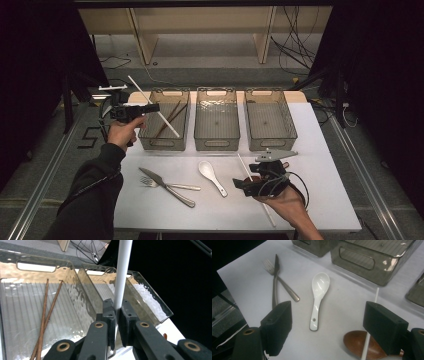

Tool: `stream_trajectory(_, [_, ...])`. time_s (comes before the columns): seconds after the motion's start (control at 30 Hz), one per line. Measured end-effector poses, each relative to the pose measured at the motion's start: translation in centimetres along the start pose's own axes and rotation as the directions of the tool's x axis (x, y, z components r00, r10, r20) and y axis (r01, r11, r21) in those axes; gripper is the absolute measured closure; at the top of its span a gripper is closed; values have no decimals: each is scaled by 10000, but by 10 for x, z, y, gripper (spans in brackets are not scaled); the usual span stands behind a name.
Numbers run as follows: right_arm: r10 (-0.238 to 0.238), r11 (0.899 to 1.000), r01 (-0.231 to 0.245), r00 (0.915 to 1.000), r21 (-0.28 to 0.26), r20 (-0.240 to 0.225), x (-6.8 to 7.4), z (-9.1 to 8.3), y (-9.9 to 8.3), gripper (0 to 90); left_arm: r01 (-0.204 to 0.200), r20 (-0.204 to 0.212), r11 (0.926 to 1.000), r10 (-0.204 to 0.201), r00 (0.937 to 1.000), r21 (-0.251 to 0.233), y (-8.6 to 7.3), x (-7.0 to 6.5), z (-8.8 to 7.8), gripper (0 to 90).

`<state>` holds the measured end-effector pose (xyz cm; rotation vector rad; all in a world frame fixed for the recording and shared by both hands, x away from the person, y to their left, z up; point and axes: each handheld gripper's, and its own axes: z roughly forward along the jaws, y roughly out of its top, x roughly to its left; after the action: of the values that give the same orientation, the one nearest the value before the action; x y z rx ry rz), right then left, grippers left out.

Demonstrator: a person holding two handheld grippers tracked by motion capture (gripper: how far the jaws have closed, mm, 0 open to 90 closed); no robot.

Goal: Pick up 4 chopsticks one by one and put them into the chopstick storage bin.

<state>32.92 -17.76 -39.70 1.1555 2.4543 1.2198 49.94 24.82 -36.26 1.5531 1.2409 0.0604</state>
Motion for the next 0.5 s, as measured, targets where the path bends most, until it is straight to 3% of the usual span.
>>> stream_trajectory(0.2, [-156,9998,156,9999,-97,-26,2,1,1,239,43,-282,9999,-39,9996,137,-2,7,10,839])
stream_trajectory(0.5, [-164,9998,164,9999,-106,-20,2,1,1,241,-126,-494,9988,149,9987,476,-7,6,21,839])
